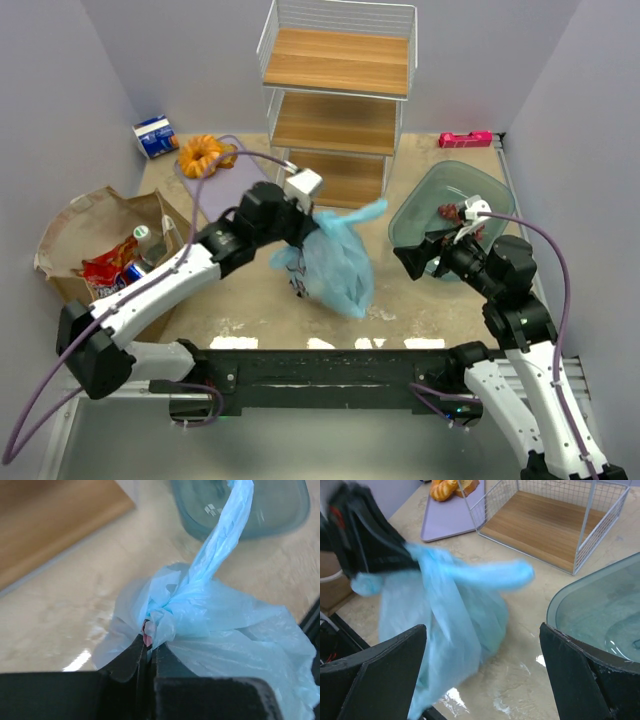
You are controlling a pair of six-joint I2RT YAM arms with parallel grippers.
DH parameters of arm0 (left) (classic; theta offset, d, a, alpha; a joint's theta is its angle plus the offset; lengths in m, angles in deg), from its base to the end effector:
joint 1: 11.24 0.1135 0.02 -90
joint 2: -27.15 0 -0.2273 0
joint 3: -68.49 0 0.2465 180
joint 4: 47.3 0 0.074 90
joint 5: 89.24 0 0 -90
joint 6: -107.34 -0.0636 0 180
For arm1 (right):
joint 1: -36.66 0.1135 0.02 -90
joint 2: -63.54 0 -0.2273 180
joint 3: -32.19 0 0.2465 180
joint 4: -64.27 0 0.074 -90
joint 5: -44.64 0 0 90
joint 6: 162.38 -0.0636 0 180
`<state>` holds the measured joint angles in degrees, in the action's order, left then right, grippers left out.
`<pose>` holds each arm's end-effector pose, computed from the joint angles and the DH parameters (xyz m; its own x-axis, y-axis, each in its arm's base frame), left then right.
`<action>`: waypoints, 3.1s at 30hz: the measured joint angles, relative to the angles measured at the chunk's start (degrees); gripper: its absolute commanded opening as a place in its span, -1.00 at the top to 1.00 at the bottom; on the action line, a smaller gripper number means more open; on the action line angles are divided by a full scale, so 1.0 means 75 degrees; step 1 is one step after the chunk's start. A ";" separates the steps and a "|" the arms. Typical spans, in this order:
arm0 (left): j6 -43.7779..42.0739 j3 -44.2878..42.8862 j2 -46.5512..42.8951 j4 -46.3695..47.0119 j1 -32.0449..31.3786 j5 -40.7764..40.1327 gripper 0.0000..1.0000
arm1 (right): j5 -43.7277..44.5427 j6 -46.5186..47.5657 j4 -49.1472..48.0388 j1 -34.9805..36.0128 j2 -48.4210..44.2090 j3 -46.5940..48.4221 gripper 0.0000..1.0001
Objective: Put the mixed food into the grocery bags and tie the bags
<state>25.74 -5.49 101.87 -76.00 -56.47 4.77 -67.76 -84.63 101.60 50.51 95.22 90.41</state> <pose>0.2266 -0.2348 0.2620 -0.4522 0.2489 -0.8565 0.6925 0.7032 -0.1612 0.1666 0.0660 0.3182 -0.3017 0.1277 -0.9448 -0.5329 0.7992 0.2781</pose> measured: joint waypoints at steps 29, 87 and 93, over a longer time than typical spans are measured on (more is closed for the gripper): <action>-0.1151 -0.6406 -0.0769 -0.3634 0.7991 -0.4334 1.00 | 0.0358 -0.0003 0.0003 0.0000 0.0577 -0.0009 -0.97; 0.0702 -0.1137 -0.4296 -0.1029 0.8647 -0.0061 -1.00 | 0.1367 -0.0020 0.0265 -0.0003 0.1224 0.0632 -0.97; 0.0452 -0.1542 -0.3465 -0.0801 0.6962 0.0294 -1.00 | 0.1973 -0.0096 0.0356 -0.0003 0.1422 0.1271 -0.97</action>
<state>29.13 -17.06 75.88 -82.01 -4.26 6.98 -52.96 -85.36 104.27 50.49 105.88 99.94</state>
